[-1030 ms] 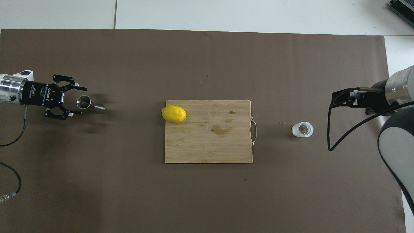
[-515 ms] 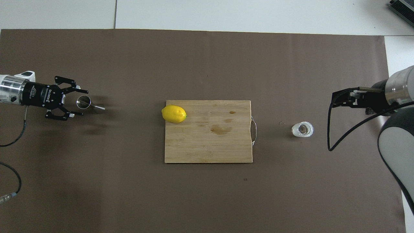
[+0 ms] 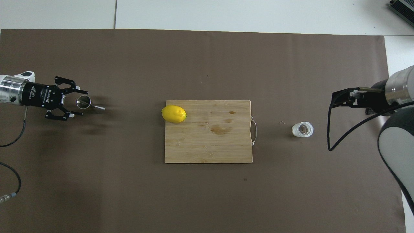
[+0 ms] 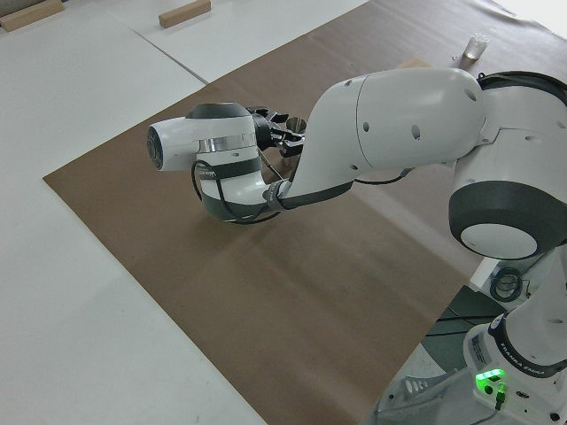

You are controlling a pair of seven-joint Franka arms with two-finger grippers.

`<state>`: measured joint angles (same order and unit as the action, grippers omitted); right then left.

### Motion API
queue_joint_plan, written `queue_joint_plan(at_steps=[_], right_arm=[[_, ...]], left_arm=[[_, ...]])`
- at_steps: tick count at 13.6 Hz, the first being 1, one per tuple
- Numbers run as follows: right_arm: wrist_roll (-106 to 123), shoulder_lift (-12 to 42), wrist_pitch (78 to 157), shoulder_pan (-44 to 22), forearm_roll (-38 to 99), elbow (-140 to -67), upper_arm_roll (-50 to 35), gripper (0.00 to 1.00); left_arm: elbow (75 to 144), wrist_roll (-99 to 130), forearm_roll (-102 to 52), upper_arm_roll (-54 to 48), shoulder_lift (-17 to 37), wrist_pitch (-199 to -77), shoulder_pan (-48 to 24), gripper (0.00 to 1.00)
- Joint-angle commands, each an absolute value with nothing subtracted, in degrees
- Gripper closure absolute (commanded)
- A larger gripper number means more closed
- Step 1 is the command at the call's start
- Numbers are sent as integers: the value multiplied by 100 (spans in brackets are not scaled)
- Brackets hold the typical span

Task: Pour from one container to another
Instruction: 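Close the left gripper on the steel cup and lift it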

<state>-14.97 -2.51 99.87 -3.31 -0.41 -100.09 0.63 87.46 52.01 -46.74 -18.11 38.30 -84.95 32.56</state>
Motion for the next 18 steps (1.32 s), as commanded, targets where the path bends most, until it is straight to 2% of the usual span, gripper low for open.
queue_joint_plan(at_steps=[1, 3, 13, 14, 18], right_arm=[[-1345, -246, 9888, -272, 88, -9940, 35, 0], [-1345, -246, 9888, -272, 88, -9940, 35, 0], [-1345, -246, 9888, -272, 88, -9940, 35, 0], [-1345, -246, 9888, -272, 88, -9940, 35, 0], [-1353, -246, 9888, -272, 88, -9940, 35, 0]], left_arm=[[8824, 5282, -4579, -1811, 3779, -8473, 3287, 32], [8824, 5282, -4570, -1811, 3779, -8473, 3278, 38], [8859, 5273, -4641, -1819, 3779, -8885, 3234, 39], [8859, 5273, -4641, -1819, 3779, -8903, 3234, 43], [8859, 5273, -4649, -1828, 3779, -8877, 3234, 44]])
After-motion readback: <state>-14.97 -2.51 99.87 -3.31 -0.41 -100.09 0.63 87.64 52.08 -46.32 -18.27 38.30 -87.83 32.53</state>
